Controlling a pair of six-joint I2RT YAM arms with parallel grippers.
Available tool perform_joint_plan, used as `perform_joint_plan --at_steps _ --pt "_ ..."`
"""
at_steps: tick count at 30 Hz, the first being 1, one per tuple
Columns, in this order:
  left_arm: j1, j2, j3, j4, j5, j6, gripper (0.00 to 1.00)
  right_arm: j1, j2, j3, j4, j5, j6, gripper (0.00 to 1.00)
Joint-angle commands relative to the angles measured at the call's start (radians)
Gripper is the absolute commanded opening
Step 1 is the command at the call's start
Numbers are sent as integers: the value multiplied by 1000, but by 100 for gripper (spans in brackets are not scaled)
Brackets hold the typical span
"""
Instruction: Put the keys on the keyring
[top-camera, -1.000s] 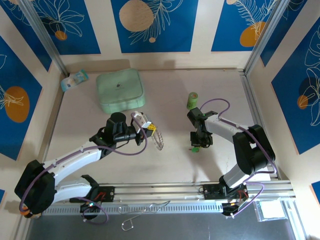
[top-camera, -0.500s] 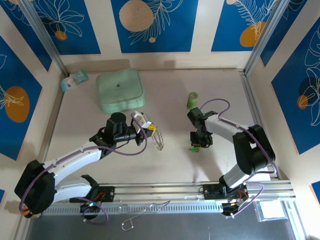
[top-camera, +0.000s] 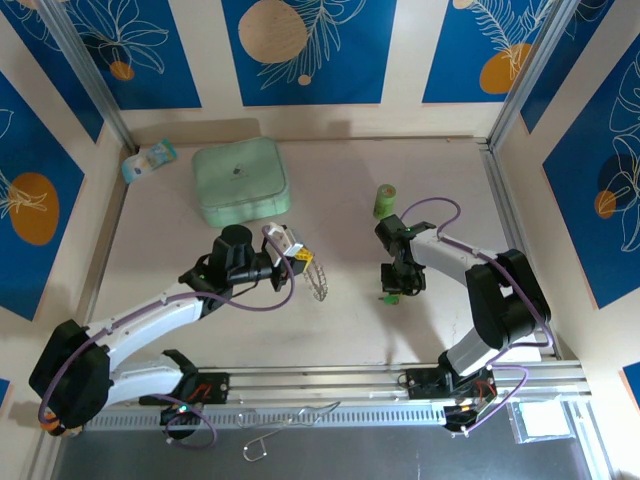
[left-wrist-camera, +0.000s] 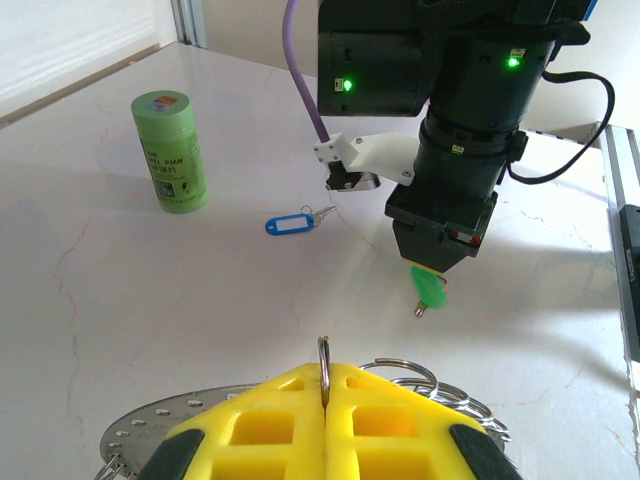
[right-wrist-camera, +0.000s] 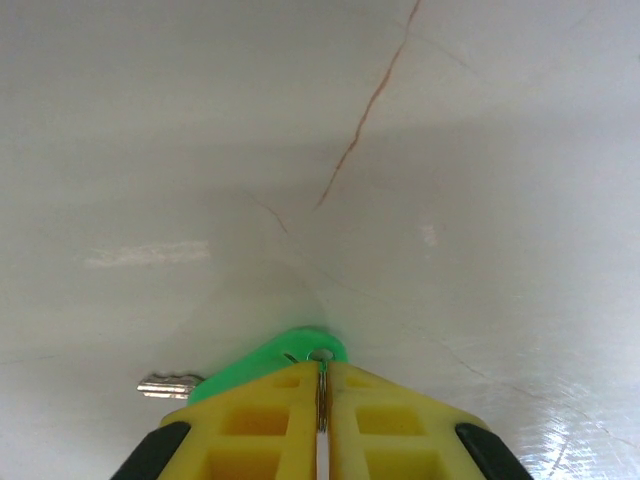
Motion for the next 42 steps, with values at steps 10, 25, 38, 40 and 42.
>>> perform_joint_plan --at_steps 10,25,38,40,42 --pt "-16 -11 6 19 32 24 0 -6 18 8 -41 -19 5 11" --pt "-17 -22 14 3 20 37 0 110 -173 82 -30 59 -86 0" --pt "-18 -63 1 1 -1 44 0 181 -499 -26 277 -343 -512 0" --pt "-18 -71 1 2 0 46 0 182 -546 -89 363 -426 -583 0" --pt "-18 -79 0 0 -1 46 0 194 -564 -133 431 -345 -596 0"
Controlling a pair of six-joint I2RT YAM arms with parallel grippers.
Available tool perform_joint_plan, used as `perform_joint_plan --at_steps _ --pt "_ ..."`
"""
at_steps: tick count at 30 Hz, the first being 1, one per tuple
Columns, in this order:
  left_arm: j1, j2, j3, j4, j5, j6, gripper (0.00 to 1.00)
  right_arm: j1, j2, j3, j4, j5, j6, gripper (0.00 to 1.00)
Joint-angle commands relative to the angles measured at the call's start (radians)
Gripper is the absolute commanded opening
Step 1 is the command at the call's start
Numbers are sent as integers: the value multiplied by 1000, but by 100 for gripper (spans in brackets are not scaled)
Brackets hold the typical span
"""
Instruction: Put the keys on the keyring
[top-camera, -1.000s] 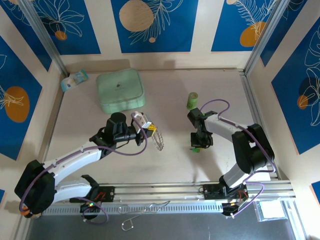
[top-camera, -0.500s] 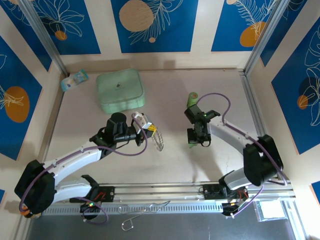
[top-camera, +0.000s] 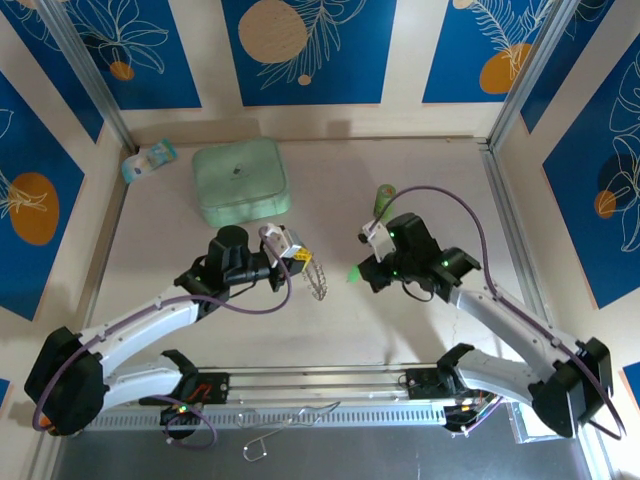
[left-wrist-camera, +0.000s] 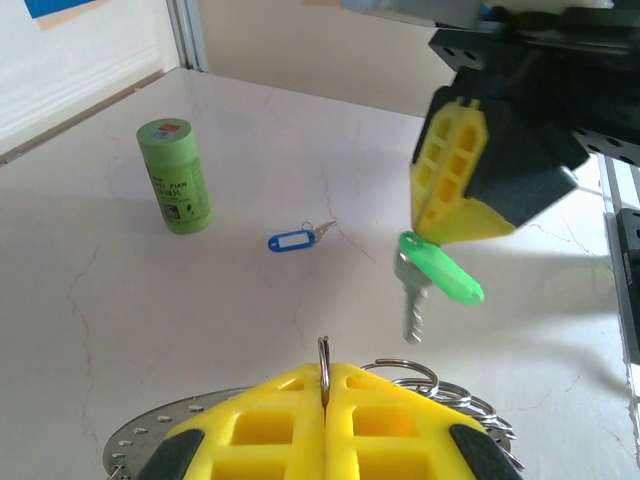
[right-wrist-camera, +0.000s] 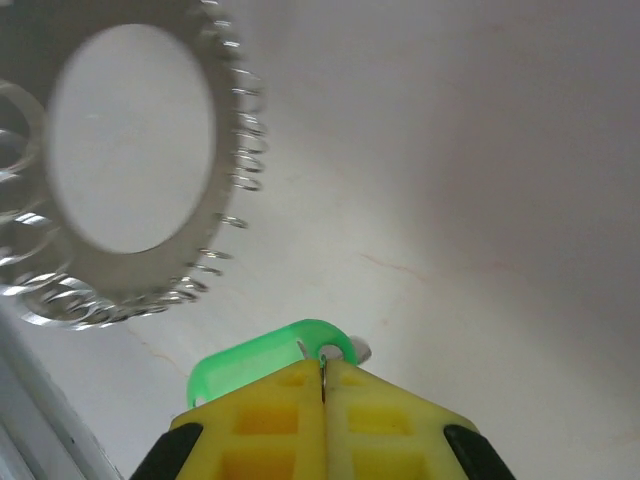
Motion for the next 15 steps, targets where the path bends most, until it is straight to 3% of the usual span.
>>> perform_joint_plan --at_steps 1,2,3,7,8,10,11,12,14,15 --pt "-14 -36 0 9 0 20 0 25 -7 -55 143 61 -88 0" --pt "-15 -40 0 7 -4 21 0 34 21 -39 128 236 -42 0" --pt "-15 -42 -3 6 -7 22 0 33 52 -15 90 330 8 0" --pt "-15 -42 -6 -1 -19 27 0 83 179 55 14 196 -10 0" --pt "-15 -40 -4 -7 -23 30 0 109 201 55 19 272 -15 0" --pt "-15 -38 6 -31 -36 36 0 102 247 73 -18 554 68 0" --pt "-15 -41 9 -39 -39 36 0 84 273 95 -53 592 100 0" --pt "-16 -43 7 -38 -39 37 0 79 291 111 -65 521 97 0" --pt "-17 -43 -1 -26 -38 39 0 91 299 104 3 98 8 0" --pt "-17 -40 -1 -24 -38 40 0 96 290 86 43 81 19 0"
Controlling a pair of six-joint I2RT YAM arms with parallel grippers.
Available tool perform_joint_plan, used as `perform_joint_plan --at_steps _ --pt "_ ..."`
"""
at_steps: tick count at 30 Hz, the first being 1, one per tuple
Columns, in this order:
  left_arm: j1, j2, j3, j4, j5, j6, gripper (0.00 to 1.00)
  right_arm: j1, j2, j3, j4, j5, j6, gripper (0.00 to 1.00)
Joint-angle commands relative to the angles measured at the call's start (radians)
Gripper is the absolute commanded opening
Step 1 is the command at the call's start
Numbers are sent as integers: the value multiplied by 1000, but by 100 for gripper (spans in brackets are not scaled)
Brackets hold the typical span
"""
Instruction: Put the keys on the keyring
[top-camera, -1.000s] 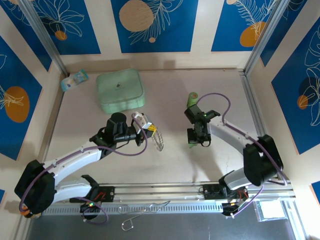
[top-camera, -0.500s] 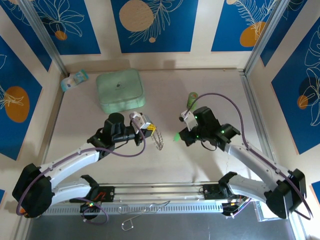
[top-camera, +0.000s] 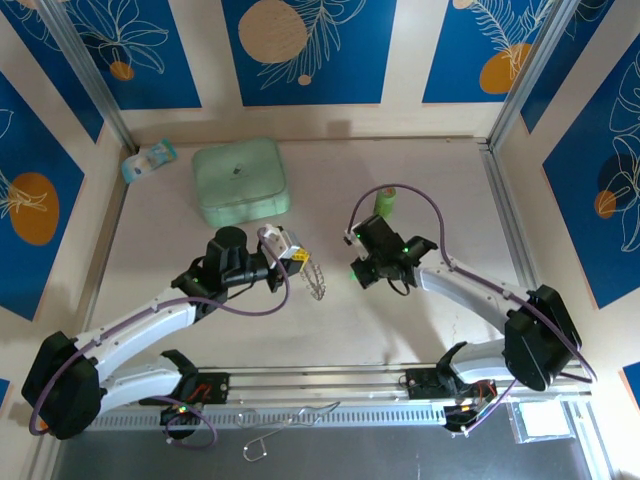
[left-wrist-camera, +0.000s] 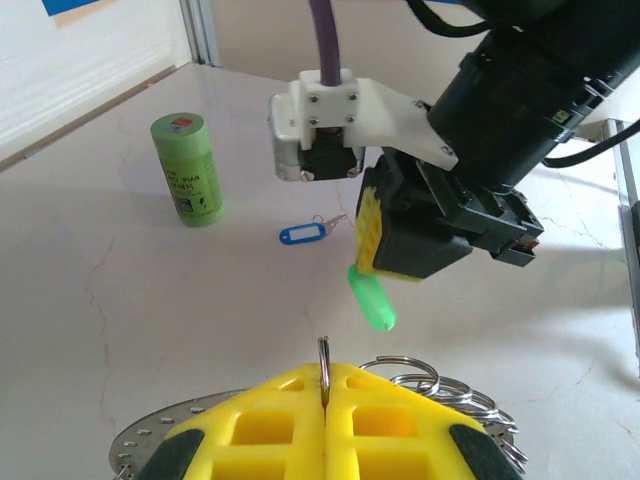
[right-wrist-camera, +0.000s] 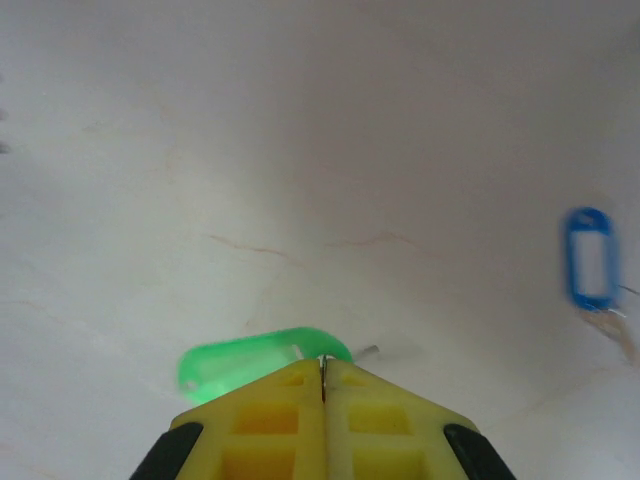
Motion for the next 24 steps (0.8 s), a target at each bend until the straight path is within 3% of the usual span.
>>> perform_joint_plan --at_steps 1,2,3,6,15,24 --pt "-15 -15 3 8 -9 23 0 9 -21 -2 67 -88 46 0" --pt "-15 -15 8 0 -10 21 0 -16 -24 -5 59 22 82 0" --pt "-15 -17 7 3 -8 15 0 -32 -19 3 44 34 85 0" --pt "-17 -18 -10 32 11 10 0 -16 -15 22 78 -279 -3 0" --pt "-20 23 7 26 77 -8 0 99 -107 9 210 -261 -193 0" --pt "-23 66 26 -15 30 -11 0 141 -265 -67 310 -411 -270 0"
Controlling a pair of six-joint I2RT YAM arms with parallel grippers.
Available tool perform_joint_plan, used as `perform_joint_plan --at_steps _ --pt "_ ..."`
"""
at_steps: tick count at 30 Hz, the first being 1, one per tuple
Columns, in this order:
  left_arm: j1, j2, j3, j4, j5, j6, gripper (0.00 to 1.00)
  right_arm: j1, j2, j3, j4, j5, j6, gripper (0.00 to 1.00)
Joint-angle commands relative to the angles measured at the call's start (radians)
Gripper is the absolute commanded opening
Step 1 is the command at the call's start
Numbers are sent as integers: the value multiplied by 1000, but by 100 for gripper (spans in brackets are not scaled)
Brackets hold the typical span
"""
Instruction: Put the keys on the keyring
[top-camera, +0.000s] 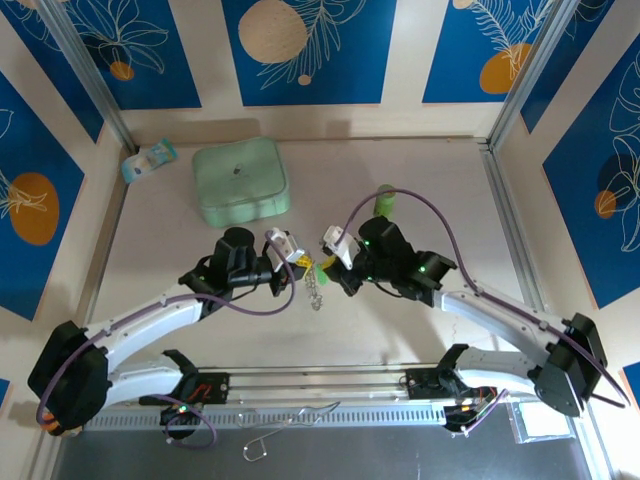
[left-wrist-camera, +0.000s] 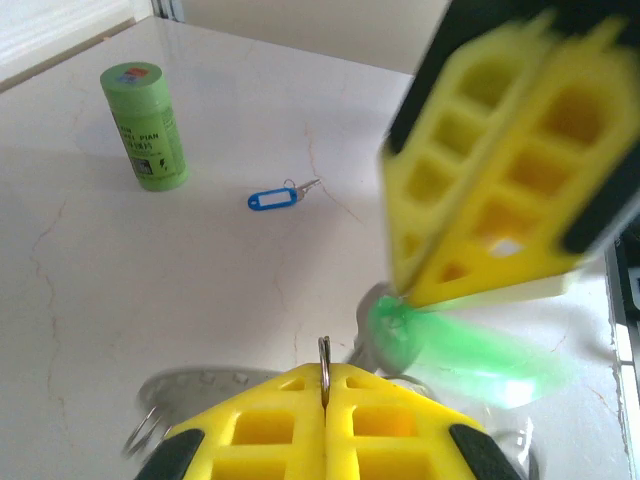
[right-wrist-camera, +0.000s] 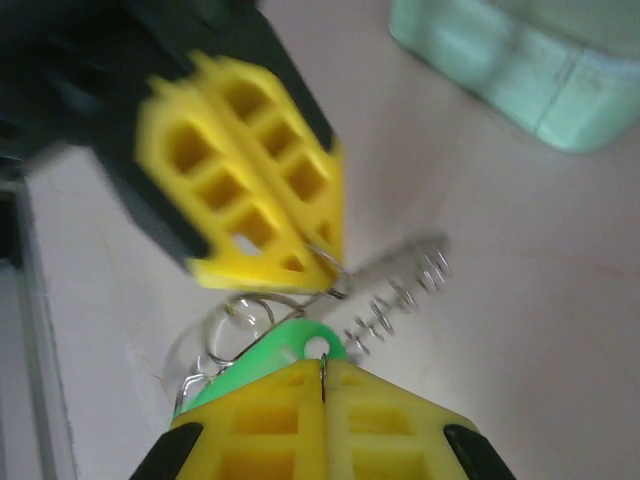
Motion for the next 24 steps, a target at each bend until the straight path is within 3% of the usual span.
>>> perform_joint_plan --at_steps 1,5,11,13,17,21,24 --pt "-15 6 31 -4 -10 -5 0 14 -61 -33 63 -132 -53 0" --pt "-16 6 34 1 -5 -5 0 11 -81 -58 90 -158 -53 0" --pt "-17 -28 22 -1 -38 -8 0 9 -24 -49 89 307 -63 0" --pt "-16 -37 18 3 -38 -9 0 8 19 -16 50 364 -51 0" --pt "-16 -49 21 -21 -77 -10 0 -41 87 59 -110 286 80 0" --pt "-17 -83 14 -58 -189 12 0 -149 157 117 -341 155 307 0" --pt "-17 -112 -7 -52 -271 29 0 -172 211 111 -471 71 403 0"
